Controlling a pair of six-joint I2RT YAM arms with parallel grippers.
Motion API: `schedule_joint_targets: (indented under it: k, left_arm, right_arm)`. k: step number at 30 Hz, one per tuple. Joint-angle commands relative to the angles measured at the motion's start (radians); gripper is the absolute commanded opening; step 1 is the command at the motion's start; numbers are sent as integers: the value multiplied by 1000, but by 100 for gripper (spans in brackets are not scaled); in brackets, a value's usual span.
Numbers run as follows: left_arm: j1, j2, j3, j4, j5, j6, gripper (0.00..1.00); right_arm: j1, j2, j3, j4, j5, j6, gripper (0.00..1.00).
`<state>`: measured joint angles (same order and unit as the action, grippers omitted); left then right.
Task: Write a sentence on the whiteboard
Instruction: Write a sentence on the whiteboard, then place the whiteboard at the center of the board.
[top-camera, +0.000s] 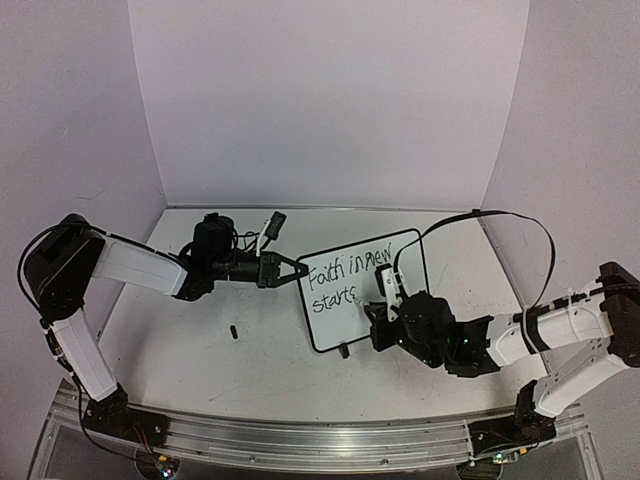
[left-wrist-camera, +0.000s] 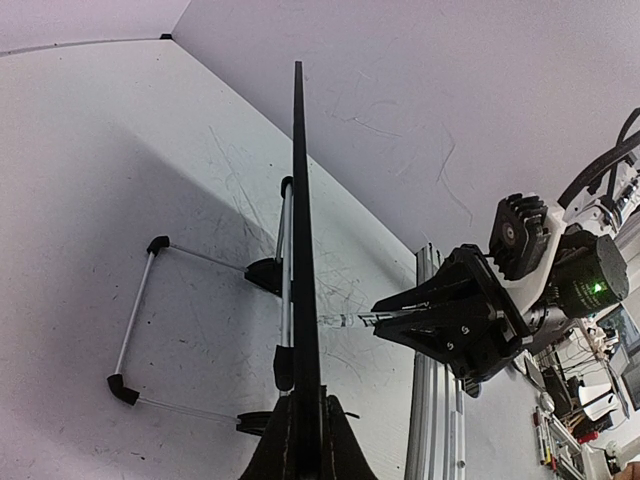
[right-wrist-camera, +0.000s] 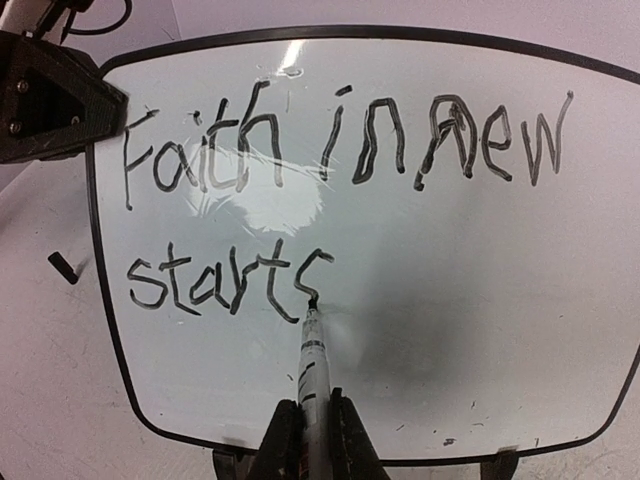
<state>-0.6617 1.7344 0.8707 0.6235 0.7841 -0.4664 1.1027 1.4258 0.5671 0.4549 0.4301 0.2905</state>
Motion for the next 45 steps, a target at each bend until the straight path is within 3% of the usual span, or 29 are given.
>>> schedule_joint_targets:
  k: [1, 11, 20, 33, 36, 41, 45]
  left_arm:
    - [-35, -13, 33, -25, 101, 1, 0]
    - [-35, -12, 33, -24, 102, 0, 0]
    - [-35, -15, 32, -25, 102, 2, 0]
    - [-35, -13, 34, -25, 102, 0, 0]
    - [-35, -15, 33, -25, 102, 0, 0]
    - [-34, -15, 35, -25, 97, 2, 2]
    - [-32, -23, 42, -26, 95, -1, 12]
  right_arm:
    - [11, 13, 3, -13, 8, 3, 0]
    - [11, 37, 44, 31, 14, -23, 0]
    - [10, -55, -21, 7, 40, -9, 0]
    - [7, 18, 11, 2, 88, -2, 0]
    - [9, -34, 7, -7, 84, -2, 0]
    - [16, -251, 23, -119, 31, 11, 0]
    - [16, -434, 37, -245, 101, 26, 0]
